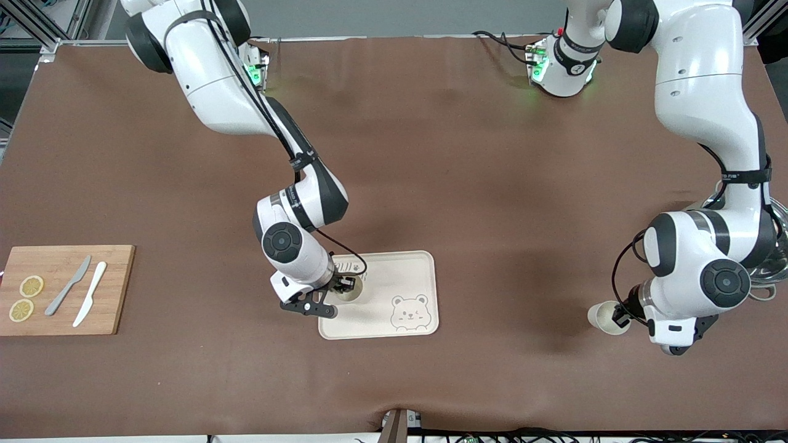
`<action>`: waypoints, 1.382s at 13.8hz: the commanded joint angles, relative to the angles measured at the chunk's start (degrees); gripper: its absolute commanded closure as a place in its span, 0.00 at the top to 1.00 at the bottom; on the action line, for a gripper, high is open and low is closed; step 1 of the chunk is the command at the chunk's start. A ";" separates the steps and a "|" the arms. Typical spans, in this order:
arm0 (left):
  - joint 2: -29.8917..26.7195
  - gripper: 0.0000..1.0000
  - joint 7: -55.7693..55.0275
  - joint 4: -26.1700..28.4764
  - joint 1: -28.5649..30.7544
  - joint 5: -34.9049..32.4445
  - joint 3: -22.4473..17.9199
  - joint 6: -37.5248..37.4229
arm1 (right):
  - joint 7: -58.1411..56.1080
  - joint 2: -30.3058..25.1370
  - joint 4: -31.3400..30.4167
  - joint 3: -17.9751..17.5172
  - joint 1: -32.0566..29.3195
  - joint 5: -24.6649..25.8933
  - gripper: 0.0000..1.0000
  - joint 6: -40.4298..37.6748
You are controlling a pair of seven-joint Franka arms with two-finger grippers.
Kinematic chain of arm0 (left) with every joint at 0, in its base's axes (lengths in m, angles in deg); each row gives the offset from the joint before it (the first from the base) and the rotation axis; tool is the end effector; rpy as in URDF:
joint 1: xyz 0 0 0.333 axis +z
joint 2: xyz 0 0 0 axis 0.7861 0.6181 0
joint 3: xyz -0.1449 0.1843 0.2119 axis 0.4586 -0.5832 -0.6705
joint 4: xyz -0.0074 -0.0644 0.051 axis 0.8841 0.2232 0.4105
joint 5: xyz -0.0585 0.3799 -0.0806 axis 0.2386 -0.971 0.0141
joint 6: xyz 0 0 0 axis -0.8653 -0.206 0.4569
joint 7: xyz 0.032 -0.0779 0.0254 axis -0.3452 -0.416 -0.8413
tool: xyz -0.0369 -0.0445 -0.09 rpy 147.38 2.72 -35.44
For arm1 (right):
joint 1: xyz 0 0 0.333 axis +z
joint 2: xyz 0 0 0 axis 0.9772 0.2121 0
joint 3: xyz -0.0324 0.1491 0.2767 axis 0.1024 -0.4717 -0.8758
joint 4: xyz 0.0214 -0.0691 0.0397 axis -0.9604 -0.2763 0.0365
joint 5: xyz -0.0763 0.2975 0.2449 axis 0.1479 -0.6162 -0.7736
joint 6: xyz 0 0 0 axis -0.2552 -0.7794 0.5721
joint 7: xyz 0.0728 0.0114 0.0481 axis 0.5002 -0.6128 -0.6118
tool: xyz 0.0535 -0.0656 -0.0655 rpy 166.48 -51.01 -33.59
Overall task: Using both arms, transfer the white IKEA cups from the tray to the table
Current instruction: 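Carry the cup with the left gripper toward the steel pot, then lower the cup with the left gripper while the right gripper carries its cup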
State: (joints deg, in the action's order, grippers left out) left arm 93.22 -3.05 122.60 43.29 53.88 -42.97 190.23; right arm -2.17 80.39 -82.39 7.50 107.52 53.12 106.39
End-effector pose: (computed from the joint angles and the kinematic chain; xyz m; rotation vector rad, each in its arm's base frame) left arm 0.7426 -0.0201 0.2739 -2.8799 -1.0402 -0.0191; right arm 0.6747 0.3548 0.2246 -3.0188 0.2721 -0.0689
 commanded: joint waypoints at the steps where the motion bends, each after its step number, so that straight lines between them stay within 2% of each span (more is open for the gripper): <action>1: 0.46 0.00 0.83 0.15 0.18 0.18 -0.03 0.65 | 0.13 0.24 0.36 0.44 0.47 -0.59 0.04 0.54; 2: 0.64 0.00 0.83 0.15 0.18 0.18 -0.03 0.65 | 0.22 0.24 0.36 0.44 0.56 -0.59 0.00 0.54; 9: 1.69 0.00 0.83 0.24 0.18 0.18 -0.03 0.74 | -0.13 -0.46 0.45 0.44 0.56 -0.59 0.00 -0.25; 10: 1.78 0.04 0.92 0.24 0.18 0.09 0.06 0.74 | -0.05 -0.72 0.54 0.44 0.56 -0.76 0.00 -0.25; 11: 1.78 0.12 0.92 0.24 0.18 0.09 -0.03 0.74 | 0.04 -1.16 0.54 0.44 0.56 -0.77 0.00 -0.34; 12: 1.78 0.27 0.92 0.24 0.18 0.09 0.06 0.74 | 0.04 -1.69 0.54 0.36 0.56 -0.85 0.00 -0.69; 13: 1.78 0.33 0.92 0.24 0.18 0.18 0.06 0.74 | 0.04 -2.21 0.80 0.36 0.56 -1.03 0.00 -2.08; 14: 1.78 0.48 0.83 0.24 0.18 0.18 -0.03 0.74 | 0.04 -2.65 0.80 0.27 0.56 -0.86 0.00 -4.36; 16: 1.78 0.55 0.92 0.24 0.18 0.18 -0.03 0.74 | -0.13 -5.28 0.89 0.18 0.38 -0.85 0.00 -8.76; 17: 1.70 0.64 0.92 0.24 0.18 0.18 -0.03 0.74 | -0.13 -7.12 0.89 0.18 -0.05 -0.94 0.00 -10.69; 19: 1.35 0.75 0.83 0.24 0.27 0.18 -0.03 0.74 | -0.48 -11.34 0.89 0.27 -0.84 -1.21 0.00 -15.17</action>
State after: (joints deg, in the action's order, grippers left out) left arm 95.13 -3.04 122.62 43.33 53.88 -42.97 190.62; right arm -2.22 74.50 -79.94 7.68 107.45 53.11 95.44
